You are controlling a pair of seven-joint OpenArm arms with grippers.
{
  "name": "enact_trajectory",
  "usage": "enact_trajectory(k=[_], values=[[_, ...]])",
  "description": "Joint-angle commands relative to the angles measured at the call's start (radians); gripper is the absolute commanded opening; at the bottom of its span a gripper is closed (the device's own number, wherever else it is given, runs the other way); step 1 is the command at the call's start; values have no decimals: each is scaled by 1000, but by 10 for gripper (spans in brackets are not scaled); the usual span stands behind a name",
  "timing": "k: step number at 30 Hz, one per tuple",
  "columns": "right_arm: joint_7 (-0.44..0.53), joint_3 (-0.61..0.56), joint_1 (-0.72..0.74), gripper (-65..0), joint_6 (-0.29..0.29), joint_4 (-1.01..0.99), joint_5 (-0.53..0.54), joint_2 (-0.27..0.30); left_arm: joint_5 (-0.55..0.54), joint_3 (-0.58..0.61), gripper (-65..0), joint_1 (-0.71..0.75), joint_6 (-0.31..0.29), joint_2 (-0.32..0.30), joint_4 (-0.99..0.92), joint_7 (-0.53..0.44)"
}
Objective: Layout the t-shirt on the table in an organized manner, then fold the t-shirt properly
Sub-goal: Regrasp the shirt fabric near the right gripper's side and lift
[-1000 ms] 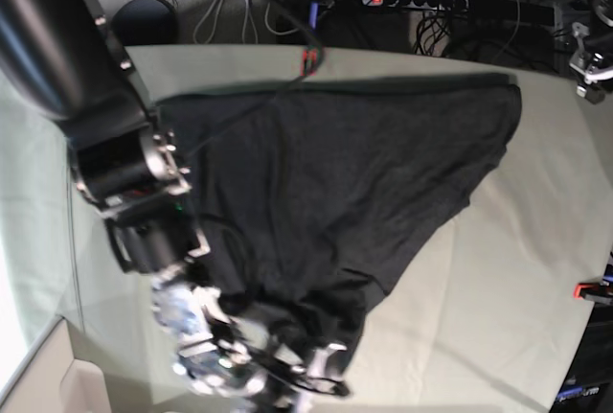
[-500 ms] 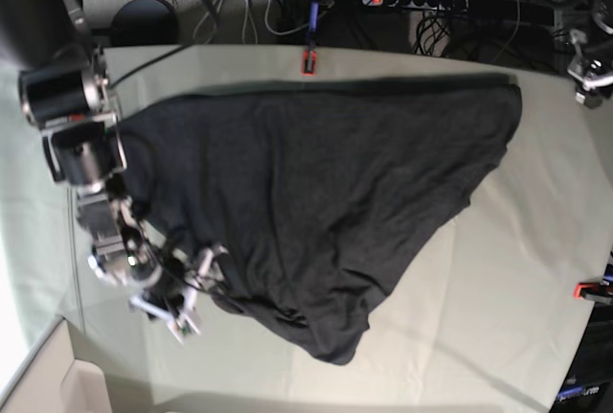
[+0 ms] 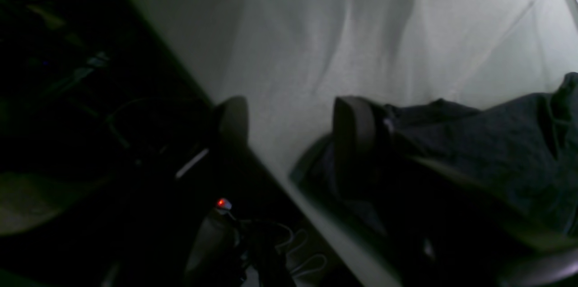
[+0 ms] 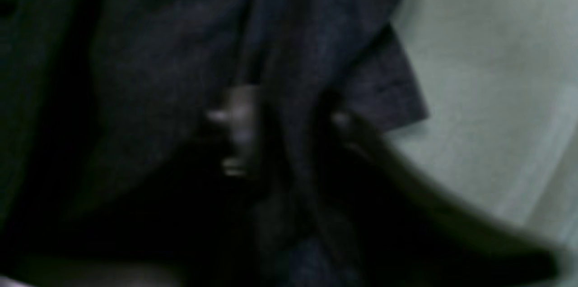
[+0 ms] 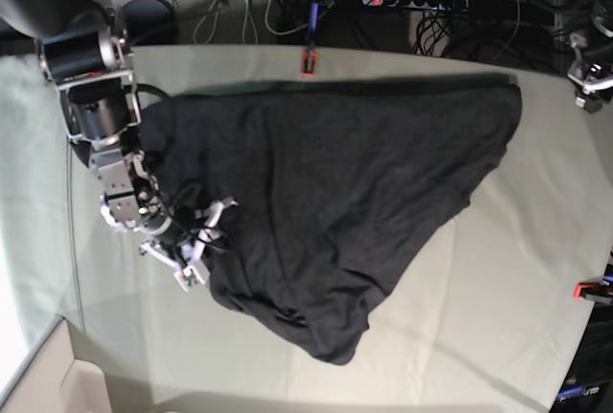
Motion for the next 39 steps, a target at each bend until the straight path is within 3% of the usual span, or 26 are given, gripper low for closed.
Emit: enact_trajectory(k=[1,2,5,13,16,21,27,29,35,39], values=[[14,2,12,-620,5,35,9,-9,-7,-4,-355,3,-3,-9,18,-15],[12,2,-8,-650,5,64,9,-11,-7,-4,-355,4,-3,-9,18,-15],[-36,2,-103,-628,2,247,6,-14,-7,-4,-355,4,-3,-7,18,-15],[-296,-4,-397,-650,-1,824,4,-48,-7,-4,-355,0,-3,-7,18,-15],[-339,-13,-466,-650,1,876,4,-80,-8,-4,-356,-2,-3,-7,18,-15],[-347,-95,-535,-650,1,882,4,-83,-8,-4,-356,-3,-3,-12,18,-15],[-345,-93,-601,-641,1,928,4,-87,-8,-4,-356,-3,-3,-15,18,-15],[-344,-93,-624,-580,1,957,4,-87,-8,-4,-356,-3,-3,-15,18,-15],[-345,-95,-689,-310,1,1078,4,-83,-8,-4,-356,-11,-3,-15,18,-15],[-344,-73,-709,-264,1,1152,4,-58,-8,-4,-356,-17,-3,-15,18,-14]])
